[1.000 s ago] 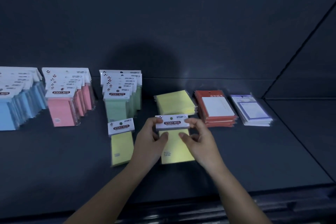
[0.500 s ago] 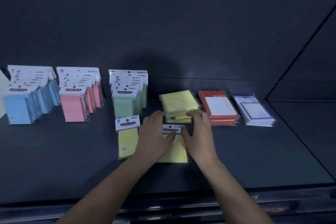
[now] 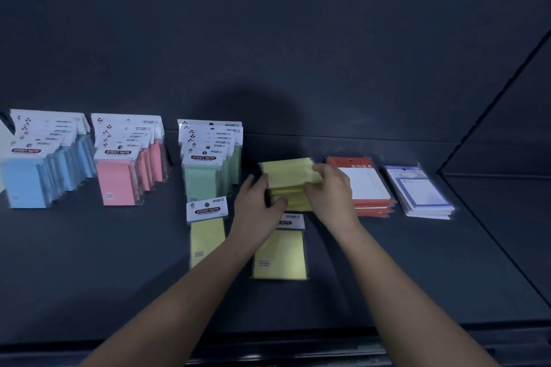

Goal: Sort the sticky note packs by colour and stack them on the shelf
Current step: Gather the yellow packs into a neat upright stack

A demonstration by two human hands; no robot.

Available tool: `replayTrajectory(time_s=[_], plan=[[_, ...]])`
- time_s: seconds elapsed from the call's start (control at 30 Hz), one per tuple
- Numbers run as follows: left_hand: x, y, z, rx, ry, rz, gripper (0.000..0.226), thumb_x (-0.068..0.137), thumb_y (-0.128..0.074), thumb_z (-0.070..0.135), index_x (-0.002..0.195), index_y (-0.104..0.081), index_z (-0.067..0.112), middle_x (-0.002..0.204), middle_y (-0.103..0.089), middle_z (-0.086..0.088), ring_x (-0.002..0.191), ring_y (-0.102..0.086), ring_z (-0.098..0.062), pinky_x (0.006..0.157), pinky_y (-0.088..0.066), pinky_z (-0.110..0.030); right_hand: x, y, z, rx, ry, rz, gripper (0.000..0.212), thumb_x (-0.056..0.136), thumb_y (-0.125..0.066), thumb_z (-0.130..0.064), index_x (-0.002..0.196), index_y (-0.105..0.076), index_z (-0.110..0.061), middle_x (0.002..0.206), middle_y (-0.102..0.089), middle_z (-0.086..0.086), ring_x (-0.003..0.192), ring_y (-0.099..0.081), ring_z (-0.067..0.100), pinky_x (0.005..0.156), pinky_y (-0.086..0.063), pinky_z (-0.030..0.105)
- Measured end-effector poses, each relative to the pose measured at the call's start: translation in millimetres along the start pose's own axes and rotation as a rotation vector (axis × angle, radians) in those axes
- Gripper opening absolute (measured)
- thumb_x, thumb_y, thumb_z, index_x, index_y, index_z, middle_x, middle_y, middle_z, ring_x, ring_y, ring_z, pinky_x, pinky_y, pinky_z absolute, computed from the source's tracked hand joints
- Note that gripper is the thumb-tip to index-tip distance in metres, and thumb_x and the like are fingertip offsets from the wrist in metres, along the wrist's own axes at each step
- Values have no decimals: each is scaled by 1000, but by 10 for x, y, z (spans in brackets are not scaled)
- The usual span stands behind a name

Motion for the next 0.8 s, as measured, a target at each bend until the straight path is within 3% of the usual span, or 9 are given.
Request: replayTrajectory(time_s=[0.07, 0.17, 0.27, 0.33, 0.4, 0.5, 0.63, 0.73, 0.8], plan=[[-47, 145, 57, 56, -43, 165, 40, 86, -60, 16, 126, -54, 14, 141, -44, -11, 142, -21, -23, 105, -19, -24, -38, 45, -31, 117, 17, 57, 35, 88, -57, -12, 123, -56, -5, 122, -56, 13, 117, -49, 26, 102, -39, 35], [-144, 209, 30, -13, -31, 244, 39, 88, -60, 24, 125, -56, 13, 132, -52, -3, 132, -38, -18, 103, -27, -23, -146, 33, 4, 373, -55, 81, 15, 89, -61, -19, 99, -68, -11, 107, -62, 10, 97, -58, 20, 86, -45, 24], [-208, 260, -60, -348, 42, 286, 6, 89, -61, 28, 87, -64, 23, 82, -67, 16, 81, -60, -1, 75, -46, -13, -274, 57, 176, 810, -198, 114, 10, 86, -65, -12, 76, -64, -15, 88, -64, 8, 82, -61, 22, 81, -52, 36], [-196, 236, -107, -471, 101, 274, 23, 87, -63, 24, 67, -53, 18, 61, -54, 10, 62, -51, -6, 64, -43, -16, -362, 97, 285, 974, -228, 109, 16, 85, -62, 1, 79, -57, -13, 78, -57, 4, 59, -56, 15, 61, -53, 28], [-183, 120, -95, -520, 150, 192, 24, 84, -66, 11, 69, -48, 16, 65, -49, 0, 65, -48, -14, 67, -43, -29, -485, 107, 388, 1040, -267, 52, 26, 84, -56, 11, 91, -54, -14, 82, -60, 2, 46, -49, 10, 44, -42, 21], [-212, -101, -43, -487, 172, 15, 27, 78, -66, -4, 85, -52, 18, 71, -53, -1, 60, -51, -7, 58, -45, -19, -669, 96, 555, 1037, -276, -82, 42, 86, -48, 16, 114, -51, -16, 99, -65, 0, 50, -48, 12, 37, -32, 20], [-301, -385, 5, -268, 178, -235, 38, 79, -67, 4, 108, -58, 28, 58, -42, 6, 41, -41, 3, 42, -33, -11, -834, 206, 800, 895, -294, -136, 47, 88, -53, 6, 119, -55, -30, 110, -57, -4, 58, -43, 13, 38, -31, 21], [-366, -530, 129, -157, 67, -285, 40, 83, -67, 11, 117, -56, 28, 58, -41, 7, 44, -41, 1, 47, -33, -10, -866, 415, 854, 611, -186, -51, 36, 86, -64, -9, 113, -58, -32, 105, -57, -3, 66, -50, 11, 56, -46, 31], [-421, -631, 197, -86, -7, -320, 43, 86, -64, 13, 124, -51, 27, 68, -42, 11, 51, -45, 5, 51, -34, -7, -885, 545, 821, 400, -77, 2, 31, 83, -69, -15, 108, -59, -31, 93, -55, -9, 67, -50, 3, 68, -45, 25]])
Point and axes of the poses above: each hand's wrist, its own x-axis towards the middle knuckle, its own y-axis out of the back of the hand, z = x × y, the point moved 8 cm from there along x, towards the middle knuckle
